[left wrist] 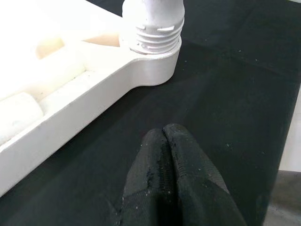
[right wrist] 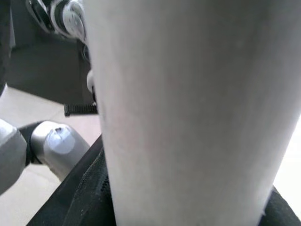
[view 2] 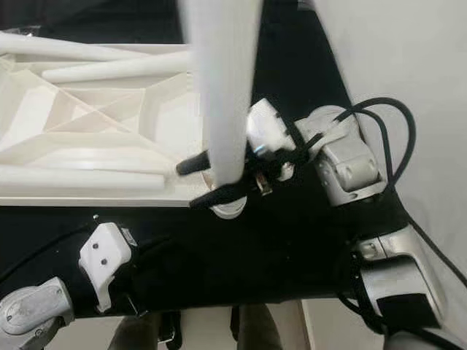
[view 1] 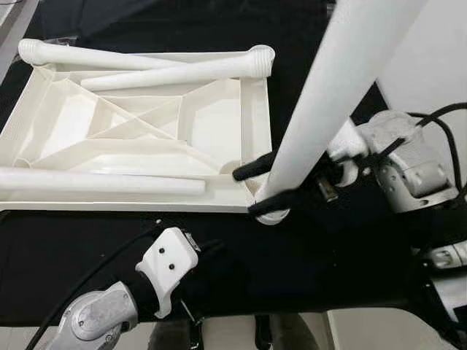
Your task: Building children table
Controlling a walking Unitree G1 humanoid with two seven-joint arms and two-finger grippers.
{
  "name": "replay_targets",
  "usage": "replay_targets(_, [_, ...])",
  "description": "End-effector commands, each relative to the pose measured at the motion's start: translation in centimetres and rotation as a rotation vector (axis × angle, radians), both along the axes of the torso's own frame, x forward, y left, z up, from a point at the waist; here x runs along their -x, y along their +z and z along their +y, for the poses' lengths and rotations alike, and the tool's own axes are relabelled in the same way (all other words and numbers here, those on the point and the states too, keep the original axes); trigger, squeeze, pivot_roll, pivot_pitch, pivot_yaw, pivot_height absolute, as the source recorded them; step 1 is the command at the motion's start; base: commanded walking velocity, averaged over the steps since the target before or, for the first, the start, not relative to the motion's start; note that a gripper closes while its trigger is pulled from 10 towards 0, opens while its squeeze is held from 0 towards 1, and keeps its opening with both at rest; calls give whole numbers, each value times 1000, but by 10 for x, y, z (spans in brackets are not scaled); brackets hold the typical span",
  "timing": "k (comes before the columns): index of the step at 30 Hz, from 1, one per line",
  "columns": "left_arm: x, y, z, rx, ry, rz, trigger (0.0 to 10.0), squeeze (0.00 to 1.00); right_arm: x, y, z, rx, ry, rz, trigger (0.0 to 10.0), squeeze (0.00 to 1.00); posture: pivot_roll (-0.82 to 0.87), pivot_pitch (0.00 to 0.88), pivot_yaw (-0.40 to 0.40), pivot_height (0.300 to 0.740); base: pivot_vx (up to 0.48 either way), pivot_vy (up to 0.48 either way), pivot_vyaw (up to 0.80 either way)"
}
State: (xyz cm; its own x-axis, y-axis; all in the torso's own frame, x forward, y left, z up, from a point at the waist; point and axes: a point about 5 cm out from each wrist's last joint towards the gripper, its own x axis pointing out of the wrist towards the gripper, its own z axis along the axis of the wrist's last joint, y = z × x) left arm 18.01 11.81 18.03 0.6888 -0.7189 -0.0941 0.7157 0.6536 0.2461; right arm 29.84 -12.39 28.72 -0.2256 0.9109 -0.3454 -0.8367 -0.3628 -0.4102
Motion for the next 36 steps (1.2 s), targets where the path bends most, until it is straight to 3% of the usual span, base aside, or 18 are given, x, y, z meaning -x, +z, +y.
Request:
replay_targets(1, [3, -4, 0, -25, -6, 18, 10000, 0, -5, -28, -2, 144, -37, 57, 10000, 0, 87, 340, 13, 740, 0, 0, 0])
replay_targets(7, [3, -4, 0, -24, -2, 17, 10000, 0, -8, -21, 3, 153, -14, 57, 10000, 0, 87, 341, 12, 740, 0, 0, 0])
replay_targets(10, [3, -4, 0, -23, -2, 17, 10000, 0, -12, -14, 7, 112, -6, 84, 10000, 0, 83, 342, 7, 740, 0, 0, 0])
replay_targets(11, [3, -4, 0, -22, -1, 16, 10000, 0, -20, -7, 11, 41, -15, 111, 10000, 0, 81, 344, 4, 740, 0, 0, 0])
replay_targets(14, [3, -4, 0, -22, 0, 16, 10000, 0, -23, -5, 13, 15, -22, 121, 10000, 0, 81, 344, 4, 740, 0, 0, 0])
replay_targets(15, [3, -5, -2, -18, 2, 15, 10000, 0, -30, 0, 14, -73, -59, 145, 10000, 0, 80, 350, -3, 740, 0, 0, 0])
replay_targets(20, [4, -5, -4, -14, 3, 18, 10000, 0, -36, 1, 11, -173, -160, 162, 10000, 0, 77, 350, -4, 740, 0, 0, 0])
replay_targets(36, [1, -5, -5, -23, -8, 9, 10000, 0, -50, -15, -4, -250, -587, 91, 10000, 0, 60, 345, 6, 740, 0, 0, 0])
